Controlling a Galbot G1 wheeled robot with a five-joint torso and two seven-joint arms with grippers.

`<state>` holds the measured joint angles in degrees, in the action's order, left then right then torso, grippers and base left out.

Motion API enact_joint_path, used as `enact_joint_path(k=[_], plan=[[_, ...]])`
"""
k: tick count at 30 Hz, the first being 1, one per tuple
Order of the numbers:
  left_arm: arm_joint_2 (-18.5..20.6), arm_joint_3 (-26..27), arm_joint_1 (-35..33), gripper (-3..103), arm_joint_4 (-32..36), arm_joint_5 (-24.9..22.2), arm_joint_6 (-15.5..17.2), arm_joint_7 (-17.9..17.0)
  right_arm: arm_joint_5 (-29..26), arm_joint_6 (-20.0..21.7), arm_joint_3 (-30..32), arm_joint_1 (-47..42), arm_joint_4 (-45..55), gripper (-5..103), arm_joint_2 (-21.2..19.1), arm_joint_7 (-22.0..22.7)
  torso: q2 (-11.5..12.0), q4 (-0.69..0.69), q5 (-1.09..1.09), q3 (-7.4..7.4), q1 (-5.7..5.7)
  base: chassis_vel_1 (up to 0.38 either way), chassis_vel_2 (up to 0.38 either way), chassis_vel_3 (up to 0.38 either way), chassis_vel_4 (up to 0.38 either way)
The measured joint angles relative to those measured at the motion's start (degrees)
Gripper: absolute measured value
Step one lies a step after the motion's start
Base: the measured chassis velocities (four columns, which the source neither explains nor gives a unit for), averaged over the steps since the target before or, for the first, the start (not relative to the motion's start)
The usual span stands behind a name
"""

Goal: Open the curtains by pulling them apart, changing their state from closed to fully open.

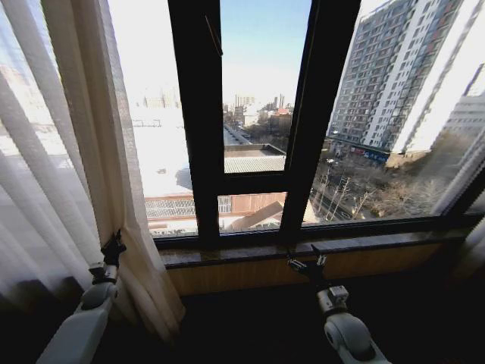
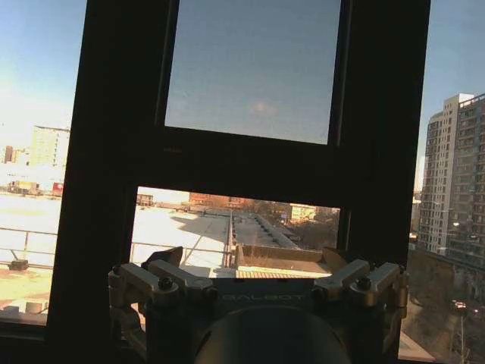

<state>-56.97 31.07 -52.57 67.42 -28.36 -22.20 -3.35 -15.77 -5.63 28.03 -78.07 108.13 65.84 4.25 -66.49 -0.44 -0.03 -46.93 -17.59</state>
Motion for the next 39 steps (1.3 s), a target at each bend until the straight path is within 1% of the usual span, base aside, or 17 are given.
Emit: enact_joint_path(k=[2,3,11,14,17,20,21,24,26,27,29,30,33,34,39], plan=[[0.0,0.1,-0.1,0,0.0,0.0,-0.1,0.0,0.0,0.0,0.0,0.0,0.0,100,0.0,0.0,0.0,0.01,0.03,0.00,0.01,0.373,0.324,-0.384,-0.339],[0.0,0.1,-0.1,0,0.0,0.0,-0.1,0.0,0.0,0.0,0.0,0.0,0.0,100,0.0,0.0,0.0,0.00,0.04,0.00,0.01,0.406,0.335,-0.415,-0.304],[-0.1,0.1,-0.2,0,0.1,0.0,-0.4,0.0,0.0,0.0,0.0,0.0,0.0,100,0.0,0.0,0.0,0.01,0.05,0.00,0.01,0.387,0.310,-0.396,-0.310],[-0.1,0.0,-0.2,0,0.3,0.0,-0.5,0.0,0.0,0.0,0.0,0.0,0.0,100,0.0,0.0,0.0,0.03,0.03,0.01,0.00,0.265,0.263,-0.252,-0.230],[-0.1,-0.1,-0.3,0,0.4,0.0,-0.6,0.0,0.0,0.0,0.0,0.0,0.0,100,0.0,0.0,0.0,0.03,-0.02,0.01,0.00,0.111,0.115,-0.130,-0.123],[-0.1,-0.2,-0.4,0,0.5,0.1,-0.6,-0.1,0.0,0.0,0.0,0.0,0.0,100,0.0,0.0,0.0,0.04,0.00,0.01,0.00,0.022,0.007,-0.013,-0.029],[-0.1,-0.2,-0.4,0,0.5,0.1,-0.6,-0.1,0.0,0.0,0.0,0.0,0.0,100,0.0,0.0,0.0,0.03,0.00,0.00,0.00,0.000,0.000,0.000,0.000],[-0.3,-0.3,-0.4,0,0.5,0.2,-0.6,-0.1,0.0,0.0,0.0,0.0,0.0,100,0.0,0.0,0.0,-0.03,0.09,-0.01,0.00,-0.043,-0.030,0.029,0.026],[-0.3,-0.3,-0.5,0,0.5,0.3,-0.6,0.0,0.0,0.0,0.0,0.0,0.0,100,0.0,0.0,0.0,-0.03,0.07,0.00,0.00,-0.071,-0.064,0.041,0.042],[-0.4,-0.3,-0.5,0,0.5,0.3,-0.6,0.0,0.0,0.0,0.0,0.0,0.0,100,0.0,0.0,0.0,-0.03,0.04,-0.01,0.00,-0.078,-0.055,0.042,0.036],[-0.4,-0.3,-0.5,0,0.5,0.4,-0.6,0.0,0.0,0.0,0.0,0.0,0.0,100,0.0,0.0,0.0,-0.04,0.05,-0.01,0.00,-0.052,-0.024,0.010,0.022],[-0.5,-0.3,-0.5,0,0.5,0.4,-0.6,0.0,0.0,0.0,0.0,0.0,0.0,100,0.0,0.0,0.0,0.00,0.05,-0.01,-0.01,0.000,0.000,0.000,0.000],[-0.6,-0.4,-0.4,0,0.5,0.5,-0.6,0.0,0.0,0.0,0.0,0.0,0.0,100,0.0,0.0,0.0,0.02,0.00,-0.01,0.00,0.039,0.021,-0.030,-0.004],[-0.7,-0.4,-0.4,0,0.4,0.6,-0.7,0.0,0.0,0.0,0.0,0.0,0.0,100,0.0,0.0,0.0,0.03,0.01,0.00,0.00,0.085,0.042,-0.119,-0.043],[-0.8,-0.4,-0.3,0,0.2,0.7,-0.8,0.0,0.0,0.0,0.0,0.0,0.0,100,0.0,0.0,0.0,0.00,0.03,0.00,0.00,0.125,0.059,-0.135,-0.052]])
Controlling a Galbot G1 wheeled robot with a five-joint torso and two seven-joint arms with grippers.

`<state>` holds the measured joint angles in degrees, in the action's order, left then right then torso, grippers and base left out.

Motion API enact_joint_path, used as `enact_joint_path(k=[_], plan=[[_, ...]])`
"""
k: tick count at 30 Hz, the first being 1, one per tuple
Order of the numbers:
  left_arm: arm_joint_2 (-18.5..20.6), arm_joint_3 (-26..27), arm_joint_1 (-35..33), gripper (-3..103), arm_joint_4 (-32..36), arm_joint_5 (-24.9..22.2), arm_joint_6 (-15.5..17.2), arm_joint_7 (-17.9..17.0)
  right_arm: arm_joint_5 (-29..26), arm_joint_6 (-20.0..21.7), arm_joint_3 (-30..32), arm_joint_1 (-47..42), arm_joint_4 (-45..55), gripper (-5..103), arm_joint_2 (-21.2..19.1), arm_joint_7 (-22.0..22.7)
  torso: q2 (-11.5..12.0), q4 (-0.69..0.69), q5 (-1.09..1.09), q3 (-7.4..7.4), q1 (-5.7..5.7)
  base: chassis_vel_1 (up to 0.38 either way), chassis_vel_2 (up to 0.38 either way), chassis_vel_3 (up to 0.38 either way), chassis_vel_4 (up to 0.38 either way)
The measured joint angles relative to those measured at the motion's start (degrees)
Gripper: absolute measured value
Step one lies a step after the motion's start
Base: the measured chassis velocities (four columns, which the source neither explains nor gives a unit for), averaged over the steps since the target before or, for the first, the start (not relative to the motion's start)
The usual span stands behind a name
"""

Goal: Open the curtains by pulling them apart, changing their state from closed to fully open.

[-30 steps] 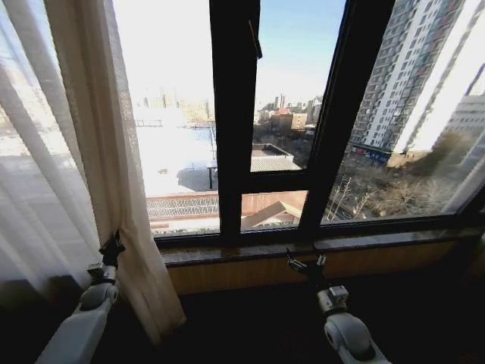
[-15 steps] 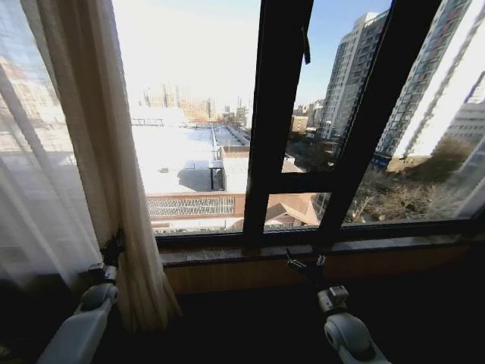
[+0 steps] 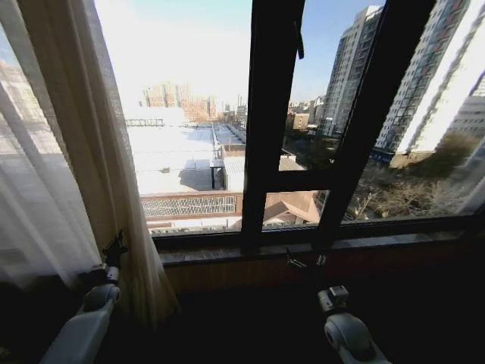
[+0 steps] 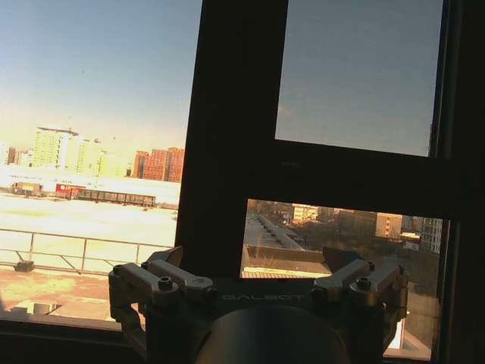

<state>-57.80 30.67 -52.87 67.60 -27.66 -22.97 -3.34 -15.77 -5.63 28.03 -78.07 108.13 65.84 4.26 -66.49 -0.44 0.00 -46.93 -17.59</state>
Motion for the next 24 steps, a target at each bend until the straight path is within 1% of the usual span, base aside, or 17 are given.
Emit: enact_joint_path(k=[5,8,10,14,18,21,22,23,24], plan=[[0.0,0.0,0.0,0,0.0,0.0,0.0,0.0,0.0,0.0,0.0,0.0,0.0,100,0.0,0.0,0.0,0.00,0.01,0.00,0.00,0.174,0.101,-0.174,-0.120],[0.1,0.0,0.0,0,0.0,0.0,-0.1,0.1,0.0,0.0,0.0,0.0,0.0,100,0.0,0.0,0.0,0.01,0.01,0.01,0.00,0.176,0.153,-0.172,-0.144],[0.3,0.0,0.0,0,0.0,0.0,-0.2,0.1,0.0,0.0,0.0,0.0,0.0,100,0.0,0.0,0.0,0.04,-0.03,0.01,0.00,0.146,0.130,-0.121,-0.106],[0.5,0.0,-0.2,0,0.1,0.0,-0.2,0.0,0.0,0.0,0.0,0.0,0.0,100,0.0,0.0,0.0,0.04,-0.03,0.01,0.00,0.033,0.030,-0.030,-0.022],[1.2,0.1,-0.1,0,-0.5,0.3,-0.5,0.2,0.0,0.0,0.0,0.0,0.0,100,0.0,0.0,0.0,-0.03,0.02,0.00,0.00,0.000,0.000,0.000,0.000],[1.5,0.2,0.0,0,-1.1,0.3,-0.7,0.1,0.0,0.0,0.0,0.0,0.0,100,0.0,0.0,0.0,-0.03,0.02,0.00,0.00,0.000,0.000,0.000,0.000],[2.3,0.6,0.1,0,-2.6,0.2,-1.3,-0.4,0.0,0.0,0.0,0.0,0.0,100,0.0,0.0,0.0,-0.04,0.01,0.00,0.00,0.000,0.000,0.000,0.000],[5.3,1.9,0.5,0,-6.6,-0.4,-2.0,-3.0,0.0,0.0,0.0,0.0,0.0,100,0.0,0.0,0.0,0.01,0.01,0.00,-0.01,0.000,0.000,0.000,0.000],[6.5,2.3,0.5,0,-7.9,-0.5,-2.4,-4.3,0.0,0.0,0.0,0.0,0.0,100,0.0,0.0,0.0,0.02,-0.01,0.00,0.00,0.000,0.000,0.000,0.000]])
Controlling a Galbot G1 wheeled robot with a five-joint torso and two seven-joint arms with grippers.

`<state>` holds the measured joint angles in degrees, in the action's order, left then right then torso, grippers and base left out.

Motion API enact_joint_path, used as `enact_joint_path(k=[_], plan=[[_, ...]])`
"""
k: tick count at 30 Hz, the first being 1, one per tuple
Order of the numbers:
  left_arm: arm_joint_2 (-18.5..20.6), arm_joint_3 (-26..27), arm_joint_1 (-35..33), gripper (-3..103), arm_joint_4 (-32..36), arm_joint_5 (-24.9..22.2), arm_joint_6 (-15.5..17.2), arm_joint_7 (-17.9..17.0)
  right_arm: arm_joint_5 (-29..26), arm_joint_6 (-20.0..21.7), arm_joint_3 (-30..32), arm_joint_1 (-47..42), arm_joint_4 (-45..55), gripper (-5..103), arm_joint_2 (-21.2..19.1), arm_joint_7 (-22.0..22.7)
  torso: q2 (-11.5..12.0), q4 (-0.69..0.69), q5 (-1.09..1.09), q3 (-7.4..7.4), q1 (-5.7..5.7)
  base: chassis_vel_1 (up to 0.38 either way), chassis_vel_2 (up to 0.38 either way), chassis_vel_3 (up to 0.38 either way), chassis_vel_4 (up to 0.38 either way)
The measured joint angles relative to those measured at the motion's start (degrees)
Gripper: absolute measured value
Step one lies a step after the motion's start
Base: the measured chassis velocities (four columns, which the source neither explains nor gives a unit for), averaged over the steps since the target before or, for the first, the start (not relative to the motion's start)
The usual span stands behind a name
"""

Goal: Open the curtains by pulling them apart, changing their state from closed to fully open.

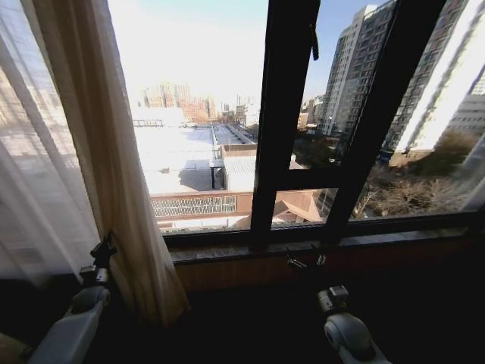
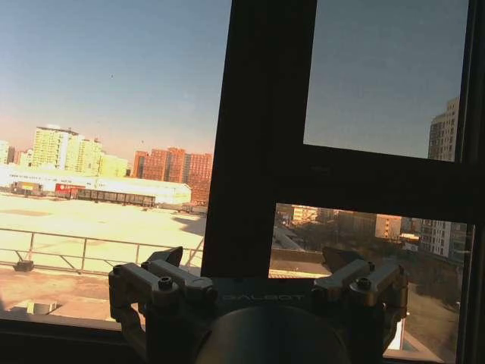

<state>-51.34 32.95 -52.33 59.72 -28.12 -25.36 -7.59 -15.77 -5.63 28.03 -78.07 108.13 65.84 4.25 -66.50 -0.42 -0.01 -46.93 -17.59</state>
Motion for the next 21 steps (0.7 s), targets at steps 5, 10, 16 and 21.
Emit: enact_joint_path(k=[5,10,16,21], plan=[[3.8,3.4,-1.4,0,-2.3,-2.2,-0.2,-5.1,0.0,0.0,0.0,0.0,0.0,100,0.0,0.0,0.0,0.01,-0.02,0.00,0.01,0.000,0.000,0.000,0.000],[7.2,7.6,-2.7,0,-5.7,-2.8,-1.1,-9.9,0.0,0.0,0.0,0.0,0.0,100,0.0,0.0,0.0,0.01,0.00,0.00,0.00,0.000,0.000,0.000,0.000],[10.2,7.8,-2.4,0,-8.1,-2.7,-1.1,-11.6,0.0,0.0,0.0,0.0,0.0,100,0.0,0.0,0.0,0.00,0.00,0.00,0.01,0.000,0.000,0.000,0.000],[9.2,8.3,-3.7,0,-3.4,-1.8,-1.1,-11.4,0.0,0.0,0.0,0.0,0.0,100,0.0,0.0,0.0,0.00,0.02,0.00,0.01,0.000,0.000,0.000,0.000]])
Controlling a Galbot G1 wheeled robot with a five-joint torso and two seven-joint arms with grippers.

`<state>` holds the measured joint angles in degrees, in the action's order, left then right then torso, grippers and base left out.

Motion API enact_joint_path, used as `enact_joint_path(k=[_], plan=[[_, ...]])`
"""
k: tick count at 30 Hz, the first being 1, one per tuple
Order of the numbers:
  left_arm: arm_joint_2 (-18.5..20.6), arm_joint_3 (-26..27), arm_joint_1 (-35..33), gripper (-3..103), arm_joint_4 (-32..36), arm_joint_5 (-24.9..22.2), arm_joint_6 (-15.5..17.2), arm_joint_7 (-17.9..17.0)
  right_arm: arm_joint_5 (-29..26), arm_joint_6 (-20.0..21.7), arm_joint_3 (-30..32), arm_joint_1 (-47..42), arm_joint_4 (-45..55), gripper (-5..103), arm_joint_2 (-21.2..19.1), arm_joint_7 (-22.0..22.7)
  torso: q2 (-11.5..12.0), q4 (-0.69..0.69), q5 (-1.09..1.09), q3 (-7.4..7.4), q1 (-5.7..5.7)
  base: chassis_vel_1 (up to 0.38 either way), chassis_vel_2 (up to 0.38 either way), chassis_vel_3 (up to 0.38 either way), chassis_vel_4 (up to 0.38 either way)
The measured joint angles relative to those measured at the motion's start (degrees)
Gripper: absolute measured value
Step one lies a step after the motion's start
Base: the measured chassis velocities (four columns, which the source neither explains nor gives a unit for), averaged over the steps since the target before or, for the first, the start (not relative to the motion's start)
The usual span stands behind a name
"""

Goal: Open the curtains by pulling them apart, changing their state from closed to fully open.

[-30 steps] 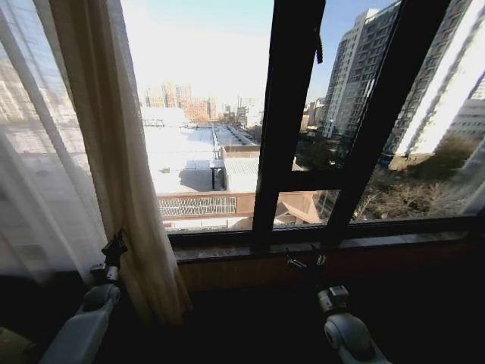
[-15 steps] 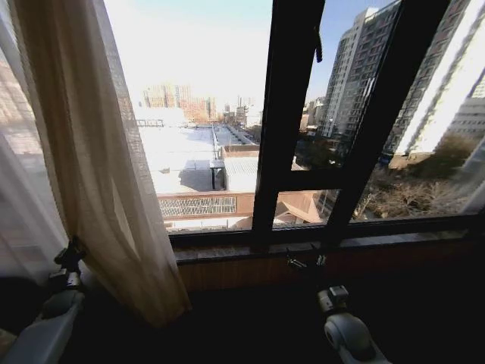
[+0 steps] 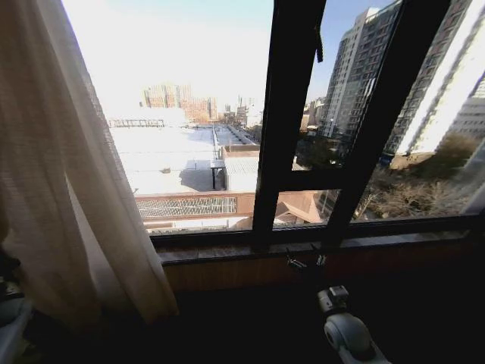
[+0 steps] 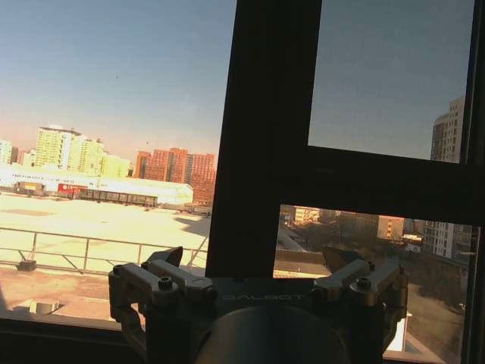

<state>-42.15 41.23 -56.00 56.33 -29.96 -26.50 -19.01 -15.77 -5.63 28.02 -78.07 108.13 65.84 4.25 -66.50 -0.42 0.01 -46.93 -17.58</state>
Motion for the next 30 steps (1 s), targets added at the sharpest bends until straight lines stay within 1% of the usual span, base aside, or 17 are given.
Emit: enact_joint_path(k=[1,3,4,5,7,9,10,14,15,19,30], plan=[[-1.3,0.0,-1.1,0,3.4,0.6,0.0,0.6,0.0,0.0,0.0,0.0,0.0,100,0.0,0.0,0.0,-0.03,-0.01,0.00,0.00,0.000,0.000,0.000,0.000],[-3.0,0.0,-2.8,0,7.7,0.9,0.1,1.4,0.0,0.0,0.0,0.0,0.0,100,0.0,0.0,0.0,-0.04,-0.01,0.00,-0.01,0.000,0.000,0.000,0.000],[-3.0,0.0,-2.8,0,7.7,0.9,0.1,1.4,0.0,0.0,0.0,0.0,0.0,100,0.0,0.0,0.0,-0.04,-0.01,0.00,-0.01,0.000,0.000,0.000,0.000],[-3.8,-0.1,-3.7,0,9.8,0.9,0.4,1.8,0.0,0.0,0.0,0.0,0.0,100,0.0,0.0,0.0,-0.04,-0.01,0.00,-0.01,0.000,0.000,0.000,0.000],[-6.0,-1.0,-6.0,0,16.0,1.0,1.4,2.4,0.0,0.0,0.0,0.0,0.0,100,0.0,0.0,0.0,-0.02,-0.01,0.00,0.00,0.000,0.000,0.000,0.000],[-7.9,-2.1,-7.5,0,20.5,1.8,2.4,2.9,0.0,0.0,0.0,0.0,0.0,100,0.0,0.0,0.0,-0.02,-0.01,0.00,0.00,0.000,0.000,0.000,0.000],[-7.9,-2.1,-7.5,0,20.5,1.8,2.4,2.9,0.0,0.0,0.0,0.0,0.0,100,0.0,0.0,0.0,-0.02,-0.01,0.00,0.00,0.000,0.000,0.000,0.000],[-10.9,-4.4,-9.3,0,26.8,3.3,4.0,3.9,0.0,0.0,0.0,0.0,0.0,100,0.0,0.0,0.0,-0.02,0.00,0.00,0.00,0.000,0.000,0.000,0.000],[-10.9,-4.4,-9.3,0,26.8,3.3,4.0,3.9,0.0,0.0,0.0,0.0,0.0,100,0.0,0.0,0.0,-0.02,0.00,0.00,0.00,0.000,0.000,0.000,0.000],[-12.1,-5.3,-9.7,0,27.4,3.3,3.8,6.0,0.0,0.0,0.0,0.0,0.0,100,0.0,0.0,0.0,-0.01,0.00,0.00,0.00,0.000,0.000,0.000,0.000],[-12.7,-5.4,-8.7,0,25.0,3.4,2.9,6.9,0.0,0.0,0.0,0.0,0.0,100,0.0,0.0,0.0,-0.01,-0.01,0.00,-0.01,0.000,0.000,0.000,0.000]])
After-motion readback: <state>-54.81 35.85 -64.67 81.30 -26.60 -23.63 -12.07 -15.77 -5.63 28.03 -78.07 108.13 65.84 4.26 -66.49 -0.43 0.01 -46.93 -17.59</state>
